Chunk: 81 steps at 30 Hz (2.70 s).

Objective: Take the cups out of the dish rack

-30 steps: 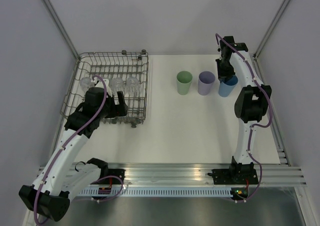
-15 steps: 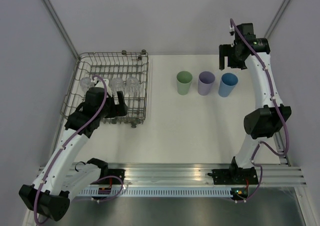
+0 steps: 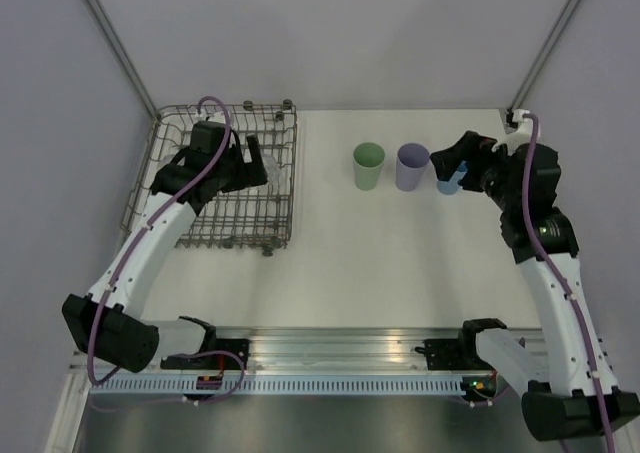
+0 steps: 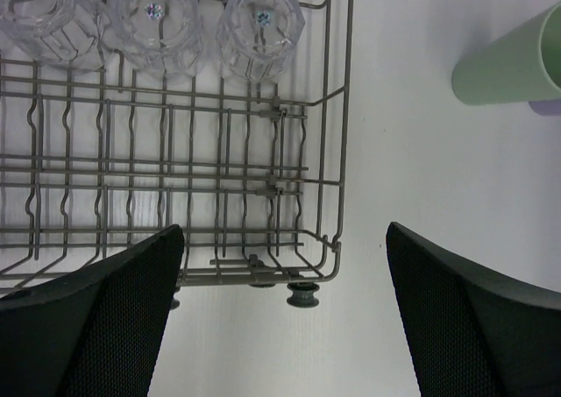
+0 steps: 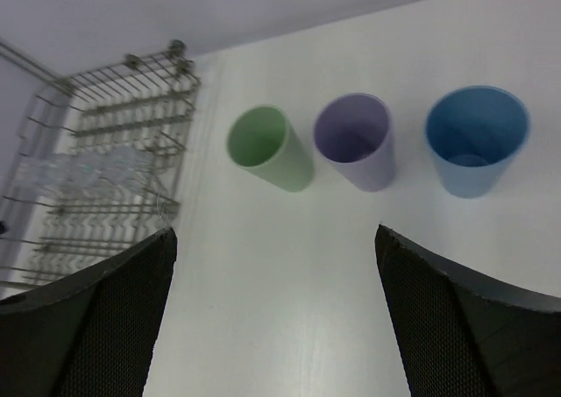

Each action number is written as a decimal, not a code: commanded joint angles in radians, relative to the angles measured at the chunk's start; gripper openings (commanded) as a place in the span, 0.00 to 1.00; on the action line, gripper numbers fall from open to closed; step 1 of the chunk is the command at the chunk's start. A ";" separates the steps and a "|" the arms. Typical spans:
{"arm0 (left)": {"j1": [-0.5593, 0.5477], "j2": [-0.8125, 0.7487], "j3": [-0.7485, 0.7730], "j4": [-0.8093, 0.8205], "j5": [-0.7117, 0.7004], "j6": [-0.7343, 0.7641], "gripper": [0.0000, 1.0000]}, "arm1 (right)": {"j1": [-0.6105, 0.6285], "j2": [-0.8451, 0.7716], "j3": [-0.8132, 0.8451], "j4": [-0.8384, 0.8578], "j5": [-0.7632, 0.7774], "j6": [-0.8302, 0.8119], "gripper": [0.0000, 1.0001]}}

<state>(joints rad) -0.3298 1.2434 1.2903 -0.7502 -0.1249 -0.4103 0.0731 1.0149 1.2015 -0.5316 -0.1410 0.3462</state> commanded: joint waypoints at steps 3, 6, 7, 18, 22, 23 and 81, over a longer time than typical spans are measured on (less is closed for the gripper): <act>-0.006 0.168 0.176 -0.005 -0.013 -0.013 1.00 | -0.001 -0.202 -0.219 0.418 -0.236 0.340 0.98; -0.006 0.283 0.251 -0.018 -0.050 -0.007 1.00 | 0.001 -0.236 -0.301 0.485 -0.380 0.440 0.98; -0.005 0.339 0.266 -0.021 -0.058 -0.002 1.00 | 0.001 -0.239 -0.325 0.522 -0.425 0.508 0.98; -0.002 0.640 0.470 -0.041 -0.137 0.080 1.00 | 0.001 -0.329 -0.405 0.443 -0.533 0.452 0.98; -0.002 0.708 0.488 -0.034 -0.124 0.070 1.00 | 0.005 -0.334 -0.395 0.423 -0.528 0.430 0.98; -0.002 0.718 0.488 -0.029 -0.128 0.067 1.00 | 0.005 -0.334 -0.398 0.424 -0.528 0.430 0.98; 0.029 0.636 0.603 -0.087 -0.007 0.057 0.02 | 0.043 -0.280 -0.246 0.257 -0.454 0.217 0.98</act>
<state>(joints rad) -0.3004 1.9827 1.8404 -0.8310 -0.1684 -0.3641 0.1036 0.7212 0.9134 -0.2527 -0.6071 0.6178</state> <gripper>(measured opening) 0.720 0.978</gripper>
